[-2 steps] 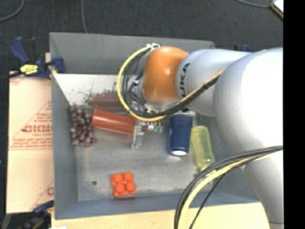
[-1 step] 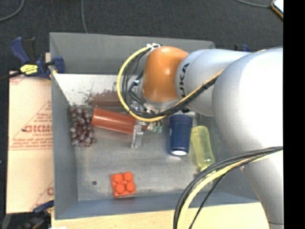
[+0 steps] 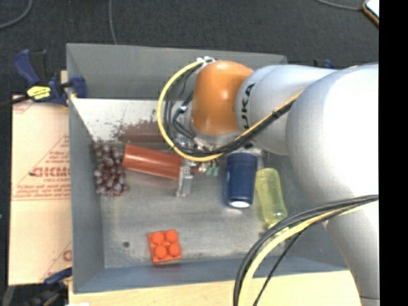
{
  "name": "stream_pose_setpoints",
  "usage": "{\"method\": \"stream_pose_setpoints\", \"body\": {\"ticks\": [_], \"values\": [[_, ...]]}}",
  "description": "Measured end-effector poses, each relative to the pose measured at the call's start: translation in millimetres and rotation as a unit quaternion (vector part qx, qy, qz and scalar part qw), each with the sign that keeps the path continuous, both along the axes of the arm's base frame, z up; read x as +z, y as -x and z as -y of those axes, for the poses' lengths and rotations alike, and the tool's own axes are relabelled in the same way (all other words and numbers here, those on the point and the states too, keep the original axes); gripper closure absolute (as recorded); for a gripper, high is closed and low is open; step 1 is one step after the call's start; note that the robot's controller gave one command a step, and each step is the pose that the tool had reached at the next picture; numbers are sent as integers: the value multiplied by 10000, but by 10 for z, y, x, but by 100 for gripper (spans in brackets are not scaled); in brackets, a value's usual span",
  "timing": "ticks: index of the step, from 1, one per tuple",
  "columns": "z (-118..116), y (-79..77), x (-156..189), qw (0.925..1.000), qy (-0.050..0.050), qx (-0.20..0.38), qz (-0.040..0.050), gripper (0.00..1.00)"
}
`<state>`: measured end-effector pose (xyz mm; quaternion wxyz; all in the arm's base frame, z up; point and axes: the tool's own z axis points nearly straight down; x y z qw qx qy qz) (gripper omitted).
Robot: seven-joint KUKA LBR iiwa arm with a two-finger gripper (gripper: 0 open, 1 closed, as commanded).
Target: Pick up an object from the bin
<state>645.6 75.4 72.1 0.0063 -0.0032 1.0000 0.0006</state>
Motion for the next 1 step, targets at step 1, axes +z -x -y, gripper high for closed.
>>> {"method": "stream_pose_setpoints", "body": {"ticks": [1], "values": [[-3,2,0,10000,-5,-30,-2,0]]}}
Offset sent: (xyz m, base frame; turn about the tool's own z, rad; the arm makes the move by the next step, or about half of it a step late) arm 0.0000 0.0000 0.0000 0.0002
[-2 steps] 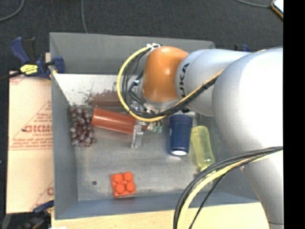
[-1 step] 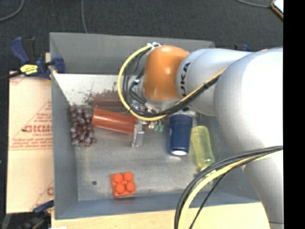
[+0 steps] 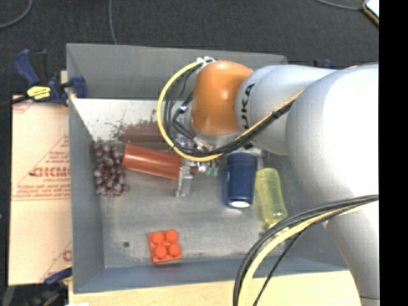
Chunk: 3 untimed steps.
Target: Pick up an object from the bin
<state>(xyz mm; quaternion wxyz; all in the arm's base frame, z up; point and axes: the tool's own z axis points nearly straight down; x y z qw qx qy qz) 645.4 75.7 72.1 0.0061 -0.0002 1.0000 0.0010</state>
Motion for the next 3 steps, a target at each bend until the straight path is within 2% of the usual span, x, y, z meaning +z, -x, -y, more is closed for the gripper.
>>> {"method": "stream_pose_setpoints", "body": {"ticks": [1,3], "values": [[12,-12,9,10000,7,26,15,100],[13,-9,61,10000,6,25,25,100]]}}
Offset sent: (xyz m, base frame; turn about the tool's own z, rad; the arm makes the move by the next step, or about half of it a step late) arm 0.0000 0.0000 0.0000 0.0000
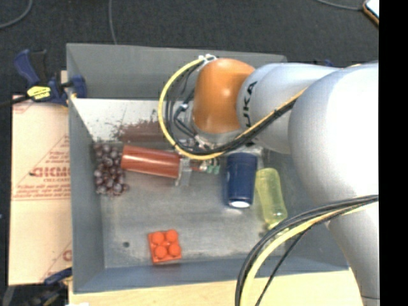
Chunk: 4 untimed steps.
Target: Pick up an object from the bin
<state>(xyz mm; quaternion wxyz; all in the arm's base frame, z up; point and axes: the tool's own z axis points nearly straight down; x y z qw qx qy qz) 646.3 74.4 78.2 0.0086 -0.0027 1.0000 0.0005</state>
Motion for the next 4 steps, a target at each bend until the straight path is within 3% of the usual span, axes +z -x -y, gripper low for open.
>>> {"method": "stream_pose_setpoints", "body": {"ticks": [2,3,4], "values": [[2,-15,141,10000,-4,-3,30,100],[6,15,372,10000,2,-5,-30,100],[5,-7,822,10000,-4,-5,12,100]]}}
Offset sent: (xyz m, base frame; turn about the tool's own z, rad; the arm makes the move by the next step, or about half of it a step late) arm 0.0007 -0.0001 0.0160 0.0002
